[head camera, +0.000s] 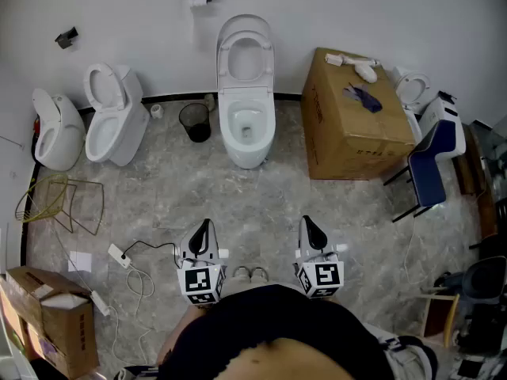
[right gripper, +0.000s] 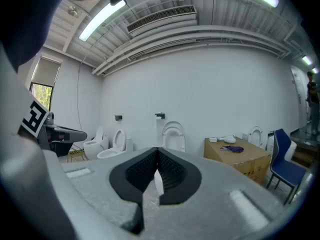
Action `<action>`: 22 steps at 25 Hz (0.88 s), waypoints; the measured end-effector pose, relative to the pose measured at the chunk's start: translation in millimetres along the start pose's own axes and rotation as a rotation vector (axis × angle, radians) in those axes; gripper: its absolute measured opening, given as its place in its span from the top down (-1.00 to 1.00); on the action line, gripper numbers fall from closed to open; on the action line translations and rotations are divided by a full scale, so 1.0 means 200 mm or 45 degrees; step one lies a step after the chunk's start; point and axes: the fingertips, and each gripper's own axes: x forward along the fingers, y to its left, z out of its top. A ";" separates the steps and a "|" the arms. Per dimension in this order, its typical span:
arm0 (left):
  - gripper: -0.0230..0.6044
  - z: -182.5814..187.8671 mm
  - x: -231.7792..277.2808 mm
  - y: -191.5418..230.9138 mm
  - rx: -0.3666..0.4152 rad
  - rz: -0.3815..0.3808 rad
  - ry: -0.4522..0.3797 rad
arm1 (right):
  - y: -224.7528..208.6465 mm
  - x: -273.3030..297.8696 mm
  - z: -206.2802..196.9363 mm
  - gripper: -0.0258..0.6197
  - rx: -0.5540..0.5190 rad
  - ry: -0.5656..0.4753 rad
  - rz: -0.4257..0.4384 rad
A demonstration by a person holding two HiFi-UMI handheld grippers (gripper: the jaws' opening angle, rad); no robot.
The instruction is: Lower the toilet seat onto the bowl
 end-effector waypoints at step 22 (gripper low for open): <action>0.91 0.02 0.01 0.01 0.013 0.056 -0.011 | -0.08 0.01 0.00 0.90 0.039 -0.041 -0.023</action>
